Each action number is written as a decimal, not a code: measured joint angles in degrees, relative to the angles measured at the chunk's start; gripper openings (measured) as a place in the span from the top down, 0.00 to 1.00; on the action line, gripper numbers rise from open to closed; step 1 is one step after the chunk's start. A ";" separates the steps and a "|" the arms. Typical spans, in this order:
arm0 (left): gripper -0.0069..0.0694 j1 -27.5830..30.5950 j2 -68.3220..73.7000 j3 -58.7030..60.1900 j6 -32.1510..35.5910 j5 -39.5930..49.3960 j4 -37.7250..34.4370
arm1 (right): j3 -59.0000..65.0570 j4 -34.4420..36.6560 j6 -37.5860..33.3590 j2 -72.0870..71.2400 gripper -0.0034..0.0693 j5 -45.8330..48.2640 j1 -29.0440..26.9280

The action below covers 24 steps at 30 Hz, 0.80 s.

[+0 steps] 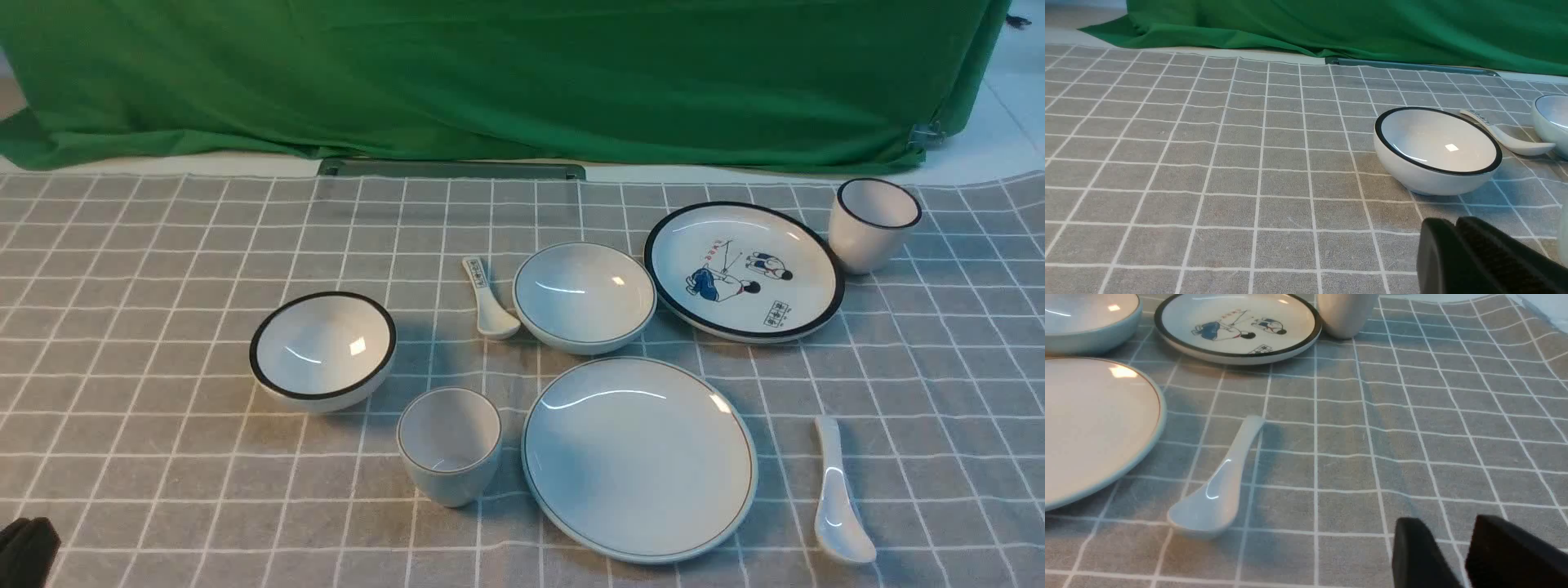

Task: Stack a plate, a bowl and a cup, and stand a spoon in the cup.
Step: Use the left arm to grab a blue rice bowl

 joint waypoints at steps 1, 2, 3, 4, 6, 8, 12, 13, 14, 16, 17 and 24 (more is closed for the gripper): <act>0.89 0.00 0.00 0.00 0.00 0.00 0.00 | 0.00 0.00 0.00 0.00 0.62 0.00 0.00; 0.89 0.00 0.00 0.00 0.00 0.00 0.00 | 0.00 0.00 0.00 0.00 0.62 0.00 0.00; 0.89 0.00 0.00 0.00 0.07 0.00 0.00 | 0.00 0.00 0.00 0.00 0.62 0.00 0.00; 0.89 0.00 0.00 0.00 0.07 0.00 0.00 | 0.00 0.00 0.00 0.00 0.62 0.00 0.00; 0.89 0.00 0.00 0.00 0.07 0.00 0.00 | 0.00 0.00 0.00 0.00 0.62 0.00 -0.05; 0.89 0.00 0.00 0.00 0.07 0.00 0.00 | 0.00 0.00 0.00 0.00 0.62 0.00 -0.04; 0.89 0.00 0.00 0.00 0.07 0.00 0.00 | 0.00 0.00 0.00 0.00 0.62 0.00 -0.06; 0.89 0.00 0.00 0.00 0.07 0.00 0.00 | 0.00 0.00 0.00 0.00 0.62 0.00 -0.06; 0.89 0.00 0.00 0.00 0.07 0.00 0.00 | 0.00 0.00 0.00 0.00 0.62 0.00 -0.06; 0.89 0.00 0.00 0.00 0.07 0.00 0.00 | 0.00 0.00 0.00 0.00 0.62 0.00 -0.06; 0.89 0.00 0.00 0.00 0.07 0.00 0.00 | 0.00 0.00 0.00 0.00 0.62 0.00 -0.06; 0.89 0.00 0.00 0.00 -1.51 -7.85 -5.59 | 0.00 0.00 0.00 0.00 0.62 0.00 -0.06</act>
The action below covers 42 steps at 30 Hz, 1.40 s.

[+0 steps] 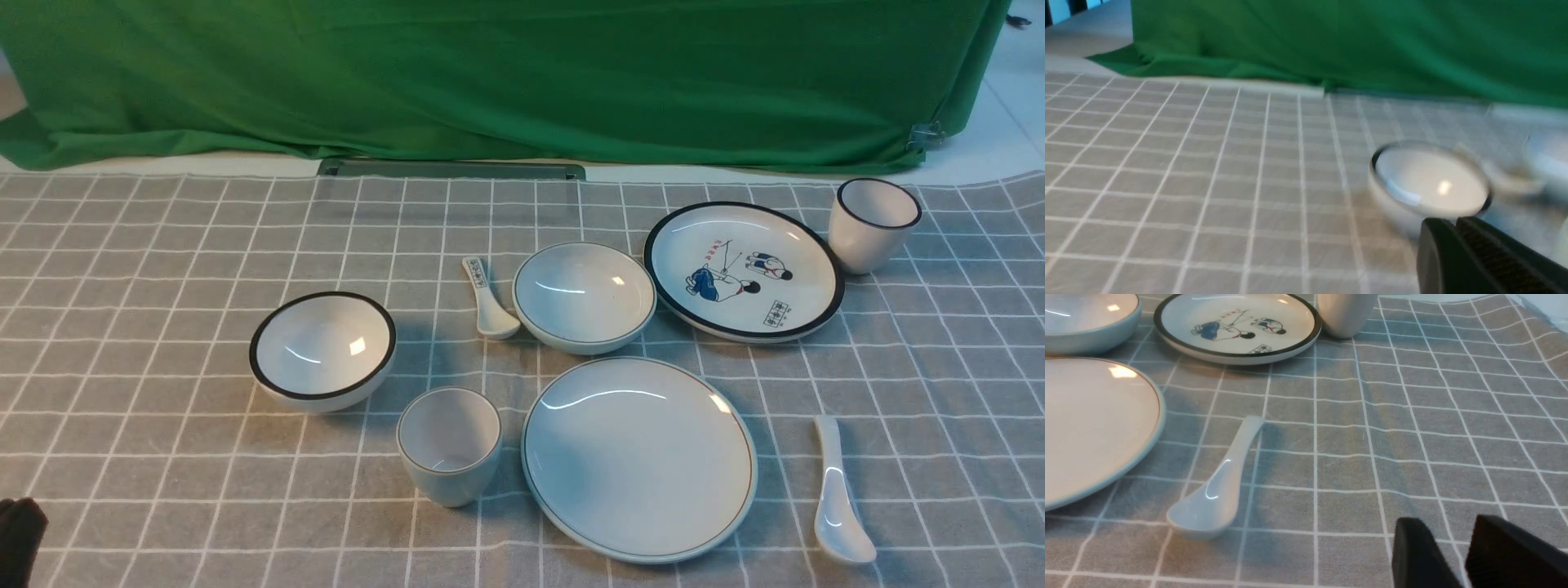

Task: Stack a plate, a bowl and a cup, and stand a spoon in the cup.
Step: Use the left arm to grab a blue rice bowl

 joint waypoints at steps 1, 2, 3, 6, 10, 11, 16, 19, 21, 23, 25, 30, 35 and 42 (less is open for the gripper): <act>0.89 0.00 0.00 0.00 -0.78 -2.54 -3.54 | 0.00 0.00 0.00 0.00 0.62 0.00 0.00; 0.89 0.00 0.00 0.00 -1.21 -3.04 -4.99 | 0.00 0.00 0.00 0.00 0.62 0.00 0.00; 0.89 0.00 0.00 0.00 -1.96 -5.29 -7.76 | 0.00 0.00 0.00 0.00 0.62 0.00 0.00; 0.89 0.00 0.00 0.00 -4.73 -11.92 -14.94 | 0.00 0.00 0.00 0.00 0.62 0.00 0.00; 0.89 0.00 0.00 0.00 -10.17 -20.22 -16.59 | 0.00 0.00 0.00 0.00 0.62 -0.34 0.00; 0.89 0.00 0.00 0.00 -12.49 -23.70 -16.72 | 0.00 0.00 0.00 0.00 0.62 -0.42 0.00; 0.89 0.00 1.41 -7.55 -25.02 -26.98 -10.53 | 0.00 8.76 9.24 0.00 0.62 -11.97 0.06; 0.89 0.00 7.71 -17.01 -26.66 -15.34 -5.40 | 0.00 11.54 16.74 0.00 0.62 -18.65 0.18; 0.89 -0.03 15.77 -27.32 -26.23 -2.47 -2.36 | 0.00 12.50 19.66 0.00 0.62 -22.68 0.30; 0.89 -0.03 26.10 -35.49 -21.88 11.65 -3.01 | 0.00 12.76 20.58 0.00 0.62 -24.71 0.31; 0.89 -0.03 35.18 -40.03 -15.07 20.75 -5.80 | 0.00 12.88 20.86 0.00 0.62 -25.38 0.31; 0.89 -0.03 56.37 -47.11 6.80 34.13 -20.94 | 0.00 12.94 23.42 0.00 0.62 -27.96 0.43; 0.91 -4.80 73.95 -57.09 13.48 38.29 -23.89 | -11.99 12.89 20.49 2.64 0.85 -5.01 4.05; 0.91 -16.62 87.45 -74.22 1.78 41.40 -8.58 | -31.63 11.71 9.74 19.39 0.92 24.37 9.72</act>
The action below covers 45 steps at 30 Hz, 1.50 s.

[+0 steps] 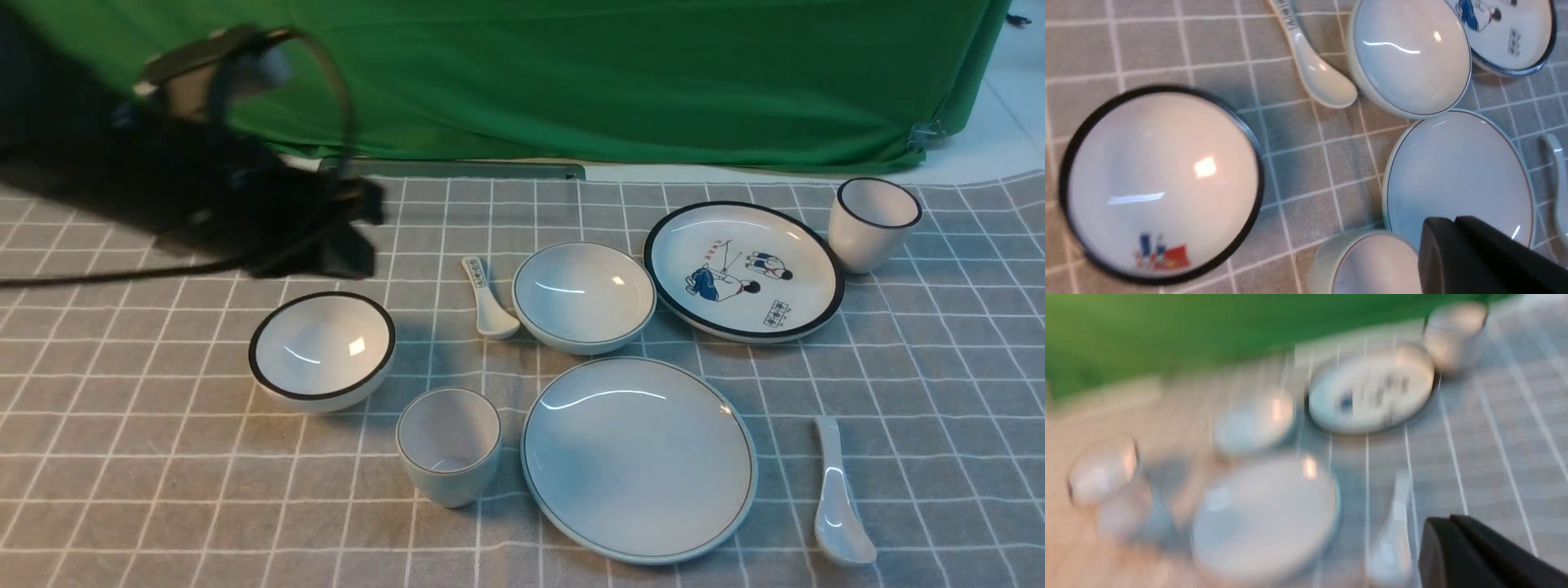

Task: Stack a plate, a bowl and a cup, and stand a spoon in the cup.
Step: Use the left arm to grab a blue rice bowl

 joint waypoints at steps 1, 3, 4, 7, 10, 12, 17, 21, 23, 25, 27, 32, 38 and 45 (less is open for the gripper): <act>0.91 -1.76 1.81 -2.27 -0.94 1.05 1.39 | -2.85 -0.79 -1.40 2.87 0.92 3.77 0.65; 0.91 -3.82 4.74 -5.90 -2.09 2.43 3.01 | -6.59 -2.22 -3.33 8.21 0.92 10.41 1.25; 0.91 -4.79 6.28 -8.23 -2.54 3.11 3.57 | -7.70 -2.98 -3.88 10.04 0.92 13.22 1.38; 0.91 -7.44 12.60 -15.45 -3.08 5.29 4.03 | -11.91 -5.07 -5.49 18.86 0.92 20.15 1.59; 0.91 -8.39 17.95 -22.26 -3.18 7.16 4.54 | -13.26 -5.39 -6.19 23.14 0.92 22.25 1.63; 0.91 -8.64 22.48 -28.49 -3.18 9.27 5.36 | -13.31 -5.50 -6.19 25.00 0.92 22.39 1.77; 0.89 -8.70 31.81 -38.62 -3.42 10.07 7.27 | -13.60 -5.50 -6.55 25.48 0.92 20.25 1.95; 0.80 -8.70 37.38 -42.88 -3.72 9.41 12.34 | -13.60 -5.54 -6.68 25.48 0.92 19.33 2.13; 0.69 -8.70 40.31 -43.53 -5.89 8.76 15.75 | -13.60 -5.54 -6.68 25.48 0.92 19.22 2.13; 0.62 -8.63 41.37 -43.53 -6.65 8.44 16.87 | -13.60 -5.54 -6.68 25.48 0.92 19.08 2.13; 0.48 -8.63 42.94 -43.53 -7.55 7.09 17.95 | -13.60 -5.54 -6.68 25.48 0.92 18.40 2.13; 0.22 -8.63 44.36 -43.53 -7.08 3.46 15.28 | -13.60 -5.54 -7.18 25.48 0.92 17.37 2.13; 0.16 -8.63 46.17 -43.53 -6.56 1.31 14.50 | -13.60 -5.54 -8.87 25.48 0.92 17.07 2.13; 0.30 -8.63 49.26 -43.53 -6.56 0.48 13.41 | -13.60 -5.54 -10.20 25.48 0.91 16.79 2.13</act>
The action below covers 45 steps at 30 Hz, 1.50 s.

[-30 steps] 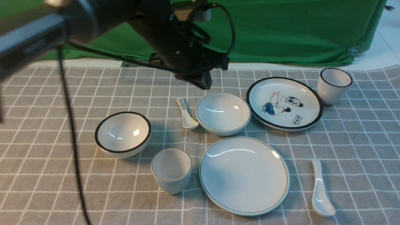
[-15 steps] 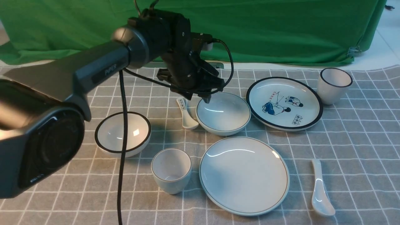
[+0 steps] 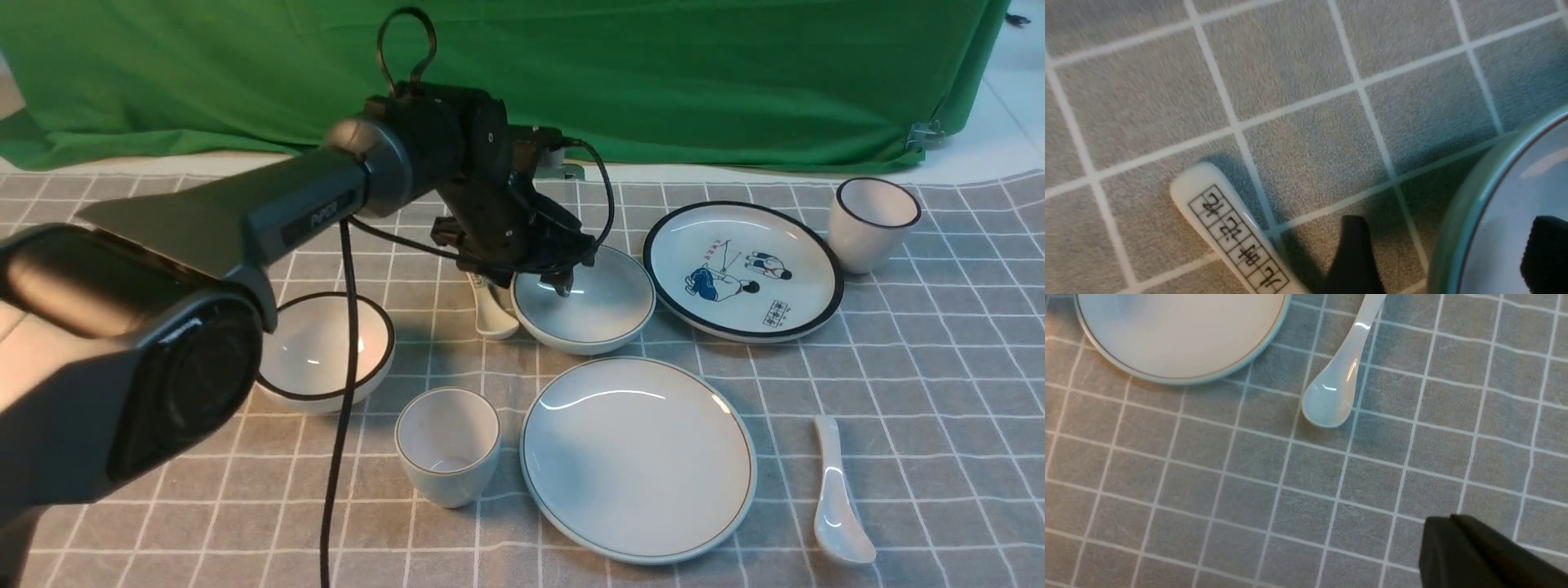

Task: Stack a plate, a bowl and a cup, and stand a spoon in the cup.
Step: Use the left arm to grab a blue rice bowl, then use the left arm to put the blue rice bowl into the blue large plate in the middle

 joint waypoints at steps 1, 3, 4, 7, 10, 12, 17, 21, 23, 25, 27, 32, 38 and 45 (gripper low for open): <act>0.31 0.00 0.06 0.00 0.00 0.00 0.00 | 0.00 0.00 0.00 0.00 0.91 0.00 0.00; 0.53 0.00 0.20 0.00 -1.94 0.18 0.11 | 0.00 0.00 -0.32 0.00 0.91 -0.05 0.00; 0.63 0.11 0.08 0.00 -3.25 0.24 0.17 | 0.00 0.00 -0.67 0.00 0.90 -0.05 0.00; 0.82 0.63 -1.11 -0.72 -7.07 1.18 -0.06 | 0.00 -0.03 -1.40 0.00 0.89 -0.05 0.00; 0.86 1.00 -3.33 -1.64 -7.76 3.02 0.93 | 0.00 -0.03 -1.45 0.00 0.89 -0.05 0.00; 0.86 1.43 -5.42 -2.02 -7.36 5.32 1.16 | 0.00 -0.03 -1.45 0.00 0.88 -0.05 0.00; 0.86 1.12 -14.36 -2.34 -1.04 13.95 -2.47 | 0.00 -0.14 -1.45 0.00 0.87 -0.30 0.00; 0.86 -1.87 -19.35 1.90 2.28 14.81 -5.15 | 0.00 -0.20 -1.47 0.00 0.86 -1.47 0.00; 0.86 -4.07 -20.95 7.36 2.28 12.91 -5.77 | 0.00 -0.19 -1.52 0.00 0.86 -2.20 0.00; 0.86 -5.33 -21.35 11.44 2.28 10.97 -6.14 | 0.00 -0.19 -1.52 0.00 0.86 -2.41 0.00; 0.86 -7.13 -21.58 20.82 1.89 4.18 -7.97 | 0.00 -0.19 -1.57 0.00 0.86 -2.73 0.00; 0.86 -7.51 -21.53 31.62 1.73 -8.92 -12.09 | 0.00 -0.19 -1.81 0.00 0.86 -2.90 0.00; 0.86 -7.51 -21.23 32.63 1.80 -10.45 -12.31 | 0.00 -0.19 -2.98 0.00 0.86 -3.14 0.00; 0.85 -7.44 -18.93 32.63 2.28 -7.71 -15.41 | 0.00 -0.19 -3.04 0.00 0.86 -4.97 0.00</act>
